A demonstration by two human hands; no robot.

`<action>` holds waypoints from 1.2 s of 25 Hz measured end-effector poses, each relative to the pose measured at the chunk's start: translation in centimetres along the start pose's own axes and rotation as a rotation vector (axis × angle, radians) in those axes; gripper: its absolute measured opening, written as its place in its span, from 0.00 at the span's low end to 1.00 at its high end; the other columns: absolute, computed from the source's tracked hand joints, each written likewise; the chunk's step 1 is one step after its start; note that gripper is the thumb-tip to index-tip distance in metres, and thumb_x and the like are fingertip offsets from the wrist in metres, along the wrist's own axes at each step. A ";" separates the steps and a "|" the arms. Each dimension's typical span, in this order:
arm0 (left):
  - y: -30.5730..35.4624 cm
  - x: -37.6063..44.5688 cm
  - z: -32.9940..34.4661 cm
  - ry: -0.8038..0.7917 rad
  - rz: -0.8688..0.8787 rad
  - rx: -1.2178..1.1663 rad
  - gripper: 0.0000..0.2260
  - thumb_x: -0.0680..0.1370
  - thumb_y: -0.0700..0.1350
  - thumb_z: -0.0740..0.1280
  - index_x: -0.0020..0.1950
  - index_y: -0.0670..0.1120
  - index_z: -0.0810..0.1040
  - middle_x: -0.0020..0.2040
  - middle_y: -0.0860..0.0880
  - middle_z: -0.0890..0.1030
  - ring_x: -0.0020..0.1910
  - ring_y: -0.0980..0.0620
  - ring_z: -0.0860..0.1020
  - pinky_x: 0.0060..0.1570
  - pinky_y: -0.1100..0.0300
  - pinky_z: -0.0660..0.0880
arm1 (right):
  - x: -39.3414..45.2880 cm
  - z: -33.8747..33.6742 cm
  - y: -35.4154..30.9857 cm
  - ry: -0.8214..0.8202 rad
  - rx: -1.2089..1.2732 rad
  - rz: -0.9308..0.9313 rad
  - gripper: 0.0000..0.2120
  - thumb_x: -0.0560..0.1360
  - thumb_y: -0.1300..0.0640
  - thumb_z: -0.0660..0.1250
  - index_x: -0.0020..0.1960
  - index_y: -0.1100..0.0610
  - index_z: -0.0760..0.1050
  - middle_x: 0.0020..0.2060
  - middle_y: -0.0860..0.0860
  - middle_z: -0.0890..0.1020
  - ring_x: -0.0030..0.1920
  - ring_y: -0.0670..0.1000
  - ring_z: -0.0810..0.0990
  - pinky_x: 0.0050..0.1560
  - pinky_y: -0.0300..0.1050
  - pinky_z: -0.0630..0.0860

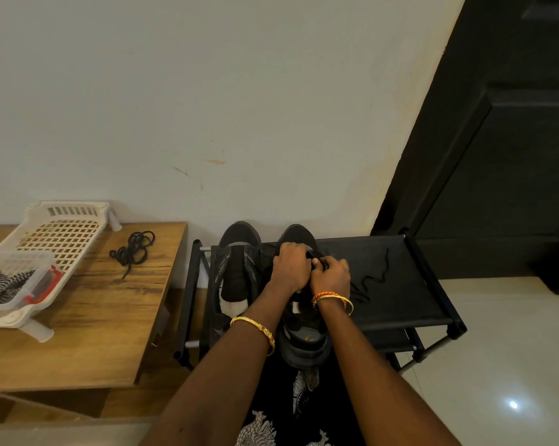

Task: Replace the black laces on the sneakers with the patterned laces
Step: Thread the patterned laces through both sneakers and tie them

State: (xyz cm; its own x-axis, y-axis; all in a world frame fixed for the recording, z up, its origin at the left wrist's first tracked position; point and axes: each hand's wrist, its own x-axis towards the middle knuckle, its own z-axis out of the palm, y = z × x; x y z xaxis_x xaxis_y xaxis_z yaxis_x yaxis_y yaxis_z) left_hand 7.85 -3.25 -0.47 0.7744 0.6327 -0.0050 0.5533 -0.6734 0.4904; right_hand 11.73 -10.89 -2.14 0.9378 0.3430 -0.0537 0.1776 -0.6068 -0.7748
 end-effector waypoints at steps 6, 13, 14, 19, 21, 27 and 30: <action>-0.5 0.4 1.0 0.071 -0.075 -0.157 0.07 0.78 0.42 0.64 0.43 0.44 0.81 0.46 0.43 0.80 0.53 0.44 0.76 0.50 0.47 0.74 | -0.3 -0.1 0.0 -0.004 -0.026 -0.005 0.12 0.78 0.54 0.62 0.53 0.61 0.78 0.54 0.58 0.74 0.52 0.60 0.76 0.43 0.47 0.73; -2.1 0.3 -2.0 -0.063 -0.388 -1.111 0.07 0.80 0.38 0.62 0.50 0.43 0.80 0.51 0.47 0.81 0.51 0.53 0.77 0.56 0.59 0.72 | -0.5 0.1 0.1 0.018 -0.034 -0.044 0.11 0.79 0.53 0.62 0.53 0.59 0.78 0.53 0.56 0.75 0.51 0.58 0.76 0.44 0.48 0.75; -2.6 0.1 -2.3 -0.074 -0.438 -1.298 0.08 0.81 0.39 0.60 0.48 0.46 0.78 0.49 0.49 0.80 0.50 0.55 0.76 0.55 0.60 0.70 | -0.6 0.2 0.1 0.025 -0.045 -0.059 0.10 0.78 0.53 0.62 0.53 0.58 0.78 0.52 0.55 0.75 0.50 0.58 0.76 0.44 0.49 0.76; -2.6 0.0 -2.5 0.001 -0.576 -1.493 0.11 0.79 0.44 0.59 0.36 0.46 0.72 0.38 0.50 0.80 0.41 0.54 0.76 0.46 0.61 0.69 | -0.5 0.2 0.2 0.007 -0.073 -0.055 0.11 0.79 0.53 0.61 0.54 0.58 0.78 0.54 0.56 0.75 0.52 0.58 0.76 0.48 0.53 0.77; -1.7 0.5 -2.4 0.046 -0.471 -1.078 0.09 0.78 0.45 0.64 0.38 0.46 0.70 0.36 0.50 0.75 0.37 0.54 0.73 0.40 0.62 0.69 | -0.5 0.2 0.2 0.006 -0.077 -0.062 0.11 0.79 0.53 0.61 0.54 0.59 0.78 0.55 0.56 0.75 0.53 0.57 0.76 0.49 0.54 0.77; -0.2 1.3 -1.4 -0.009 -0.052 0.097 0.09 0.77 0.44 0.66 0.56 0.44 0.78 0.54 0.43 0.79 0.59 0.44 0.72 0.53 0.51 0.73 | -0.1 0.3 0.1 -0.017 -0.097 -0.041 0.11 0.79 0.53 0.61 0.52 0.59 0.78 0.55 0.56 0.74 0.53 0.58 0.76 0.49 0.54 0.77; -0.1 1.2 -0.5 0.063 -0.130 0.003 0.07 0.78 0.43 0.66 0.49 0.42 0.82 0.49 0.43 0.81 0.52 0.45 0.78 0.47 0.52 0.77 | 0.0 0.4 0.1 -0.021 -0.108 -0.044 0.11 0.79 0.53 0.61 0.51 0.59 0.78 0.55 0.56 0.74 0.53 0.58 0.76 0.50 0.55 0.77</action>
State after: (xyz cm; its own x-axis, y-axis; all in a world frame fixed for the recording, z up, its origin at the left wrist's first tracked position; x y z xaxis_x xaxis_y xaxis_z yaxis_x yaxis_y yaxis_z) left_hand 8.57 -2.31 -0.11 0.6758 0.7370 -0.0135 0.6485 -0.5857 0.4862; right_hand 11.61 -10.71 -2.44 0.9221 0.3853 -0.0354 0.2507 -0.6645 -0.7040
